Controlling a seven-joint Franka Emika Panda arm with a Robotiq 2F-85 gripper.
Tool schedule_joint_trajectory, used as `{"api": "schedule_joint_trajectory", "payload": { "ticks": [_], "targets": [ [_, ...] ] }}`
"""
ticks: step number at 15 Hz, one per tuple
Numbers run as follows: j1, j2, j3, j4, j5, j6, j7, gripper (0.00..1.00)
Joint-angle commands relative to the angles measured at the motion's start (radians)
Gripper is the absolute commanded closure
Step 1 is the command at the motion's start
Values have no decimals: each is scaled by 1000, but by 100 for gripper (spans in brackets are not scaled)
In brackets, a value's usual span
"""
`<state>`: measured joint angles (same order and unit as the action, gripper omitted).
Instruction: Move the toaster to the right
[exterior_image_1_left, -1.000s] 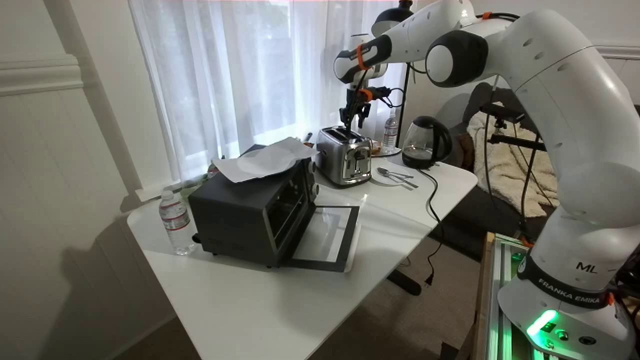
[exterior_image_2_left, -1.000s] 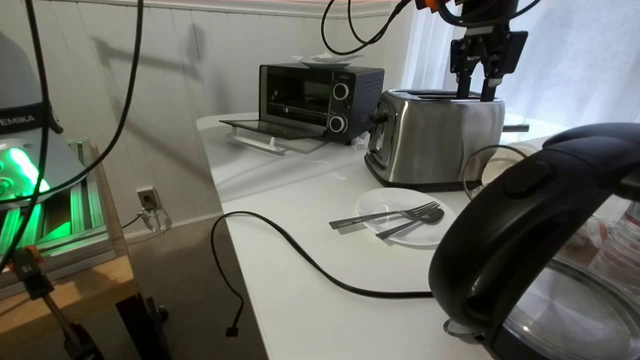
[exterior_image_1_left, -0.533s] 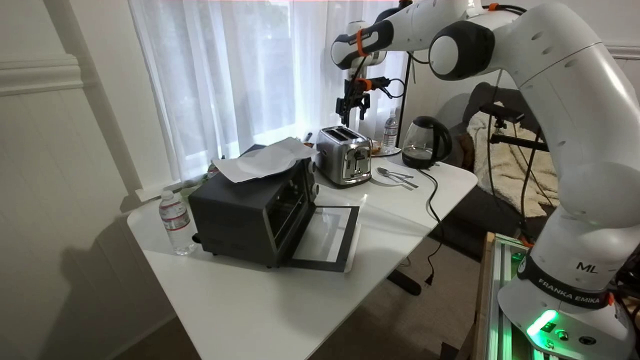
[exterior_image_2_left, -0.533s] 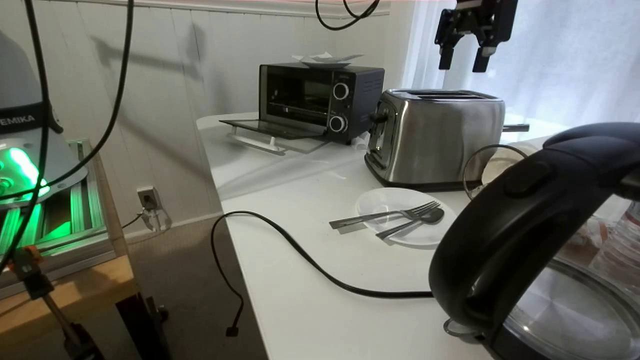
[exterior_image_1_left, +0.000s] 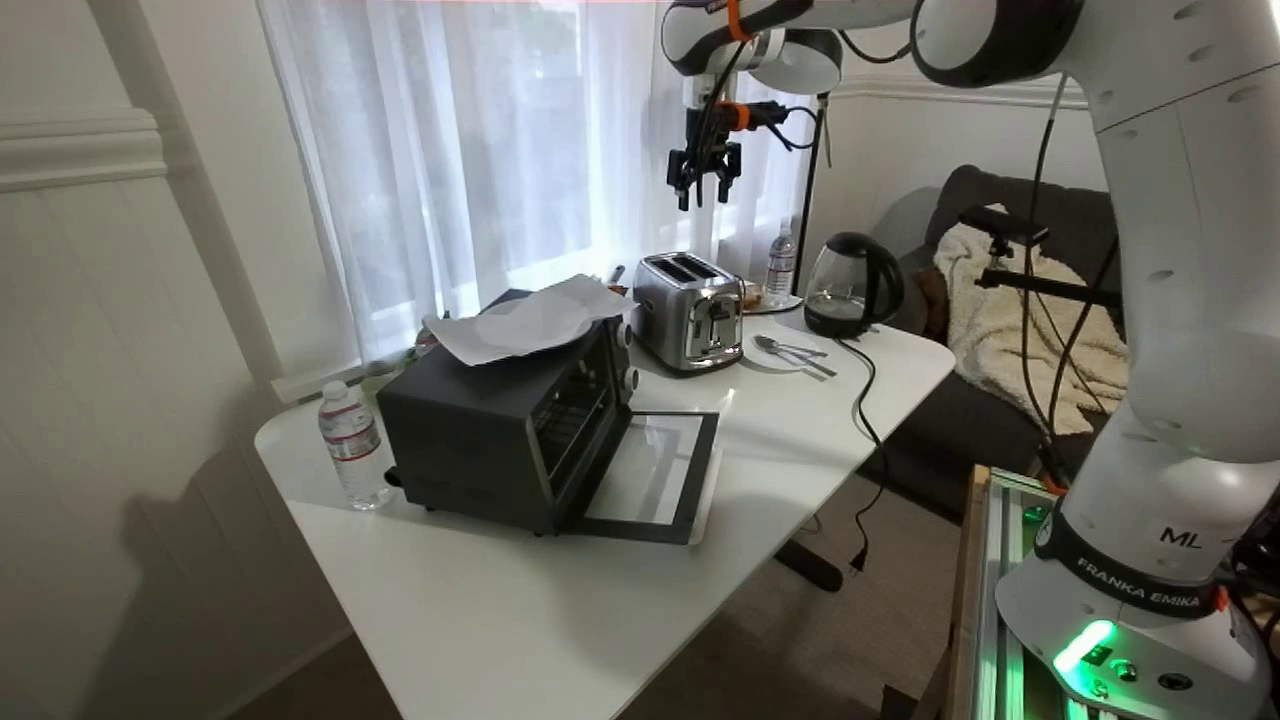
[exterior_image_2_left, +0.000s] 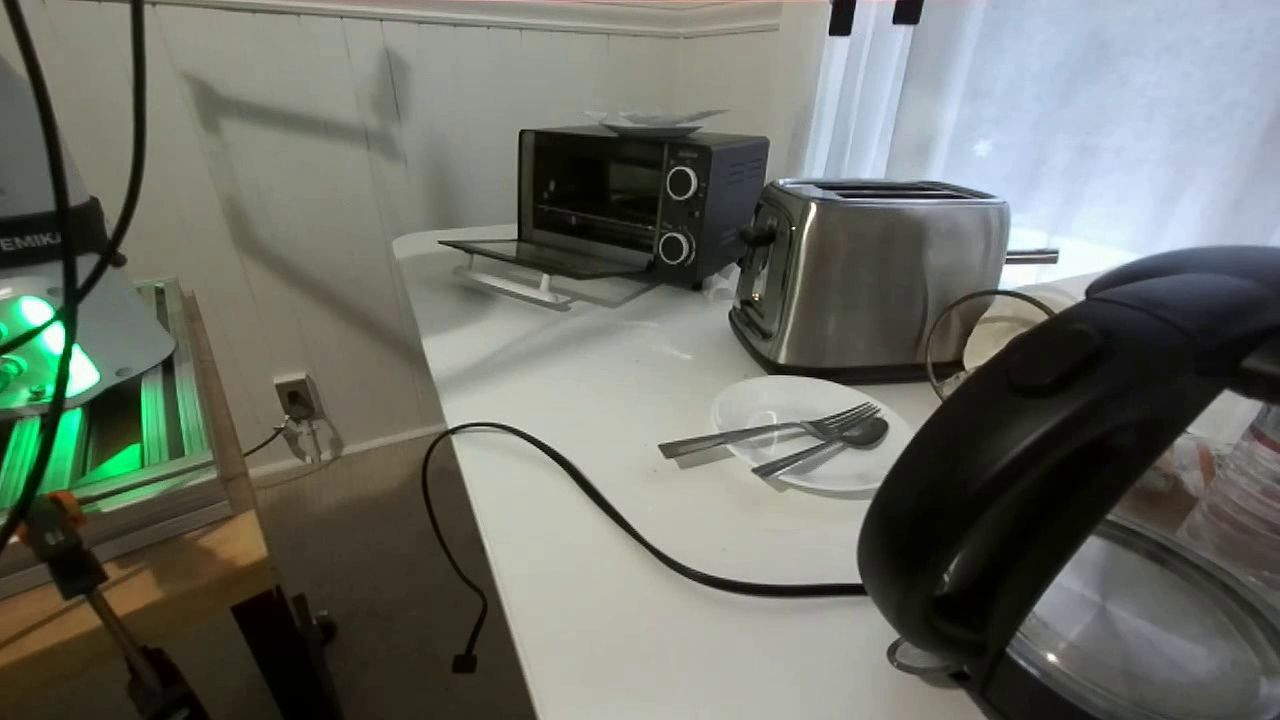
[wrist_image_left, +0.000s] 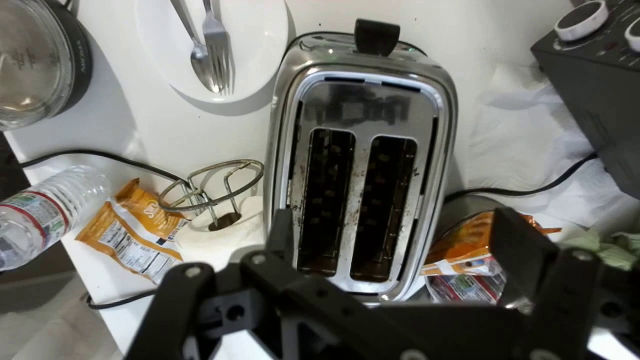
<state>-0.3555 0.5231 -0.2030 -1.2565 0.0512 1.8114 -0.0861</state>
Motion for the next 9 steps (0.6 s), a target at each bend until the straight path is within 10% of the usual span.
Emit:
{"api": "schedule_joint_trajectory", "payload": {
  "ticks": [1,9],
  "targets": [
    [27,-210,-13,-238,-39,67,-12,0],
    [33,-521,-24,-567,-81,113,-133,0]
  ]
}}
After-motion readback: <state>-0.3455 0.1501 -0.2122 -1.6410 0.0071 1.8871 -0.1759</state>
